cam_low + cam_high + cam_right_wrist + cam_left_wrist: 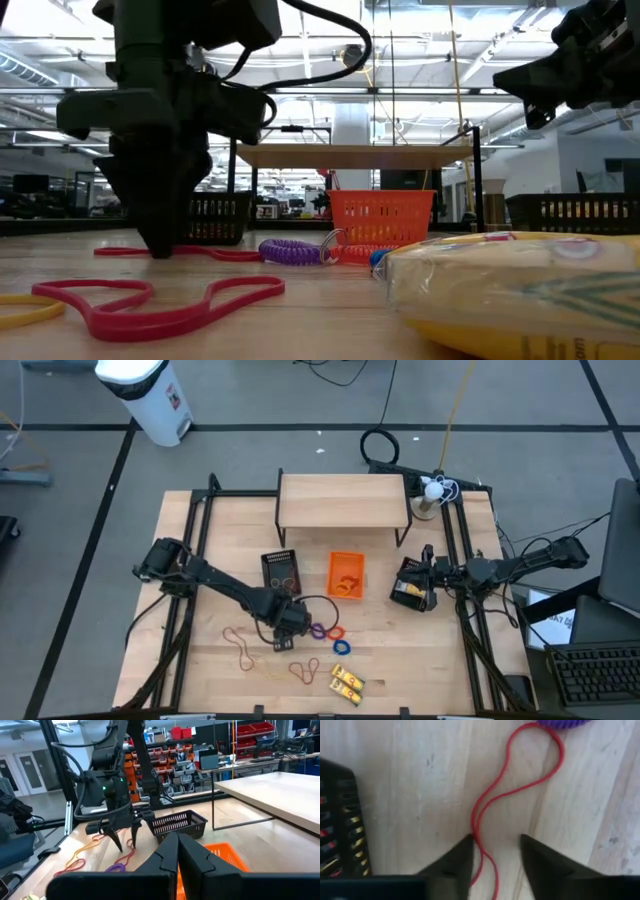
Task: Pick & Place Office Desk Supplies
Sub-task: Put the red rubber band into the left black bin
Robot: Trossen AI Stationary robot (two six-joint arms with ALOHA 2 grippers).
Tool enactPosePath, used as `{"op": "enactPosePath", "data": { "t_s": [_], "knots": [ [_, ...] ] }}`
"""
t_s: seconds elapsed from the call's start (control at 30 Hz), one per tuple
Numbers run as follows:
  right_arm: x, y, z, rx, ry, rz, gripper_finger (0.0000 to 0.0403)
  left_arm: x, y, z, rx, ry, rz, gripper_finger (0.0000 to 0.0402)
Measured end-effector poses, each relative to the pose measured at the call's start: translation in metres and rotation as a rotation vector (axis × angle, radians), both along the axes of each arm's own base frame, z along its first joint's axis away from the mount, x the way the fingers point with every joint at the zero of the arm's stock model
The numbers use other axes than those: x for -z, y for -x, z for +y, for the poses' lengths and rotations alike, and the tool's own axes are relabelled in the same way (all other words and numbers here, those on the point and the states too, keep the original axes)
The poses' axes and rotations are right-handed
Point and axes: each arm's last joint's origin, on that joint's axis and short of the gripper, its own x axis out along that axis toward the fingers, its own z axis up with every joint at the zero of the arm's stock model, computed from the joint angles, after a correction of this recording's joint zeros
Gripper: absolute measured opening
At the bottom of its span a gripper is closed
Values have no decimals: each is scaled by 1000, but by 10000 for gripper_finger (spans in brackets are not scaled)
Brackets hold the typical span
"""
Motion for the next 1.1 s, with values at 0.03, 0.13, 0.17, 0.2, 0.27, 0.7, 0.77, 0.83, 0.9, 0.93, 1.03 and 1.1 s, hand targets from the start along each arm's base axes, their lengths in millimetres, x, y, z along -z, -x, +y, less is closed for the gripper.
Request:
{"op": "enactPosePath", "data": {
  "t_s": [0.03,0.13,0.17,0.2,0.27,0.7,0.77,0.83,0.9,0.93,1.03,1.1],
  "knots": [
    [0,0,0,0,0,0,0,0,-1,1,-7,11,-3,120],
    [0,0,0,0,0,0,0,0,-3,3,-18,41,-6,31],
    [0,0,0,-1,-1,0,0,0,-3,4,-18,44,-7,16],
    [0,0,0,-1,-2,0,0,0,-3,3,-18,37,-10,13],
    [0,0,0,-1,-2,1,0,-2,-2,1,-20,22,-24,11],
    [1,0,0,-2,0,9,0,-148,58,-9,203,-1,-551,1],
    [1,0,0,-3,-1,9,0,-173,76,-8,224,-16,-678,1],
    [1,0,0,-3,-1,9,0,-187,98,-4,244,-37,-756,1],
    [1,0,0,-6,-1,9,0,-193,117,-1,270,-49,-834,1],
    [1,0,0,-10,0,9,0,-196,126,1,280,-49,-889,1],
    [1,0,1,-28,1,8,0,-196,153,13,293,-55,-1043,1],
    [1,0,1,-27,0,7,0,-189,166,26,246,-77,-1127,0]
  ]
}}
